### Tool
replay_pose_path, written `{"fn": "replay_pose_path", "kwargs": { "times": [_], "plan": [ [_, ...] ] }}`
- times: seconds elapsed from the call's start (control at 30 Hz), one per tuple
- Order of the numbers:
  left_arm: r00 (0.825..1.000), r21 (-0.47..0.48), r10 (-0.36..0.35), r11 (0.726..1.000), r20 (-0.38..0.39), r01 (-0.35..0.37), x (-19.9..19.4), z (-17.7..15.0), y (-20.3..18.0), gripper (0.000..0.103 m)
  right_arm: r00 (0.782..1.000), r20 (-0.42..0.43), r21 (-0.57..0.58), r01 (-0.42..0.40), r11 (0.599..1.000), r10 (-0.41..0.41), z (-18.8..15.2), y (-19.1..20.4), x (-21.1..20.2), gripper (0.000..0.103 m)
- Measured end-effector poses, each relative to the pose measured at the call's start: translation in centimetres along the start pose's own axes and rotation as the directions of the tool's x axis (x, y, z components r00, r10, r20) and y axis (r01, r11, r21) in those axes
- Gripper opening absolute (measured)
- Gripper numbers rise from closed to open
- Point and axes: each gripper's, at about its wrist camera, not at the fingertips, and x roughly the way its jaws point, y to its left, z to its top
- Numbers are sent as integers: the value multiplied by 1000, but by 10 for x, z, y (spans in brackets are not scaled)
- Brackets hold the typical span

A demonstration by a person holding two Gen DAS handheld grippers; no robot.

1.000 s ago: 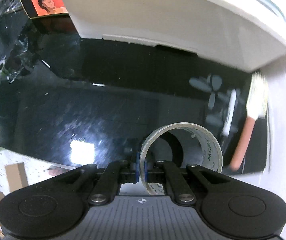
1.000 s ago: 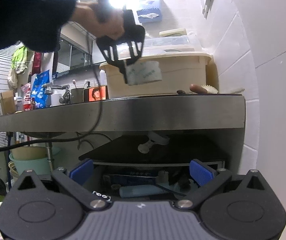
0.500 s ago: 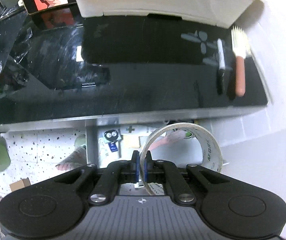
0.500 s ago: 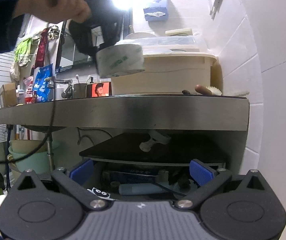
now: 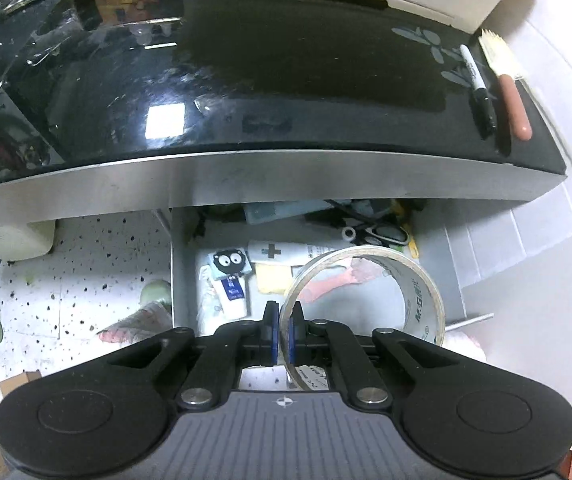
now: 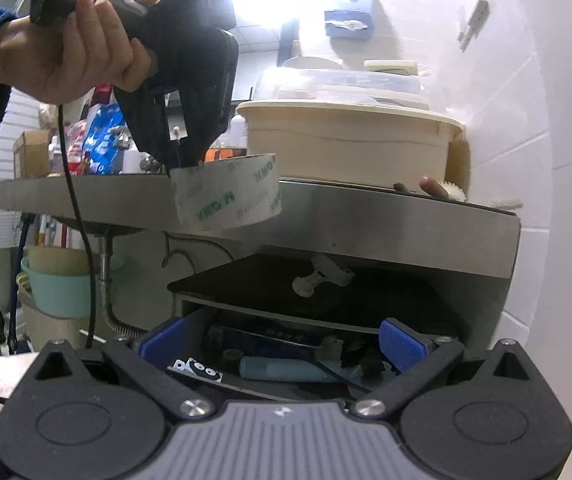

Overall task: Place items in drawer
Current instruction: 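Lift the clear tape roll off the countertop with the left tool, then lower the held tape roll down into the open black drawer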

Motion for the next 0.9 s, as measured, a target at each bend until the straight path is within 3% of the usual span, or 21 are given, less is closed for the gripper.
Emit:
{"fn": "replay_pose_path", "kwargs": {
  "times": [0.27, 0.47, 0.67, 0.9],
  "plan": [
    [996, 61, 76, 995, 45, -78, 36, -31, -4, 4, 1000, -10, -34, -1, 999, 1, 0, 6, 2, 103],
    [997, 50, 70, 996, 16, -71, 81, -27, 3, 4, 1000, -16, -75, -5, 997, 4, 0, 12, 3, 103],
    [992, 53, 123, 991, 37, -124, 119, -28, 2, 4, 1000, -21, -133, -21, 991, 19, -2, 22, 3, 103],
    [991, 59, 136, 989, -18, -135, 156, -25, 0, 4, 1000, -16, -124, -21, 992, 19, -2, 21, 1, 103]
  ]
}}
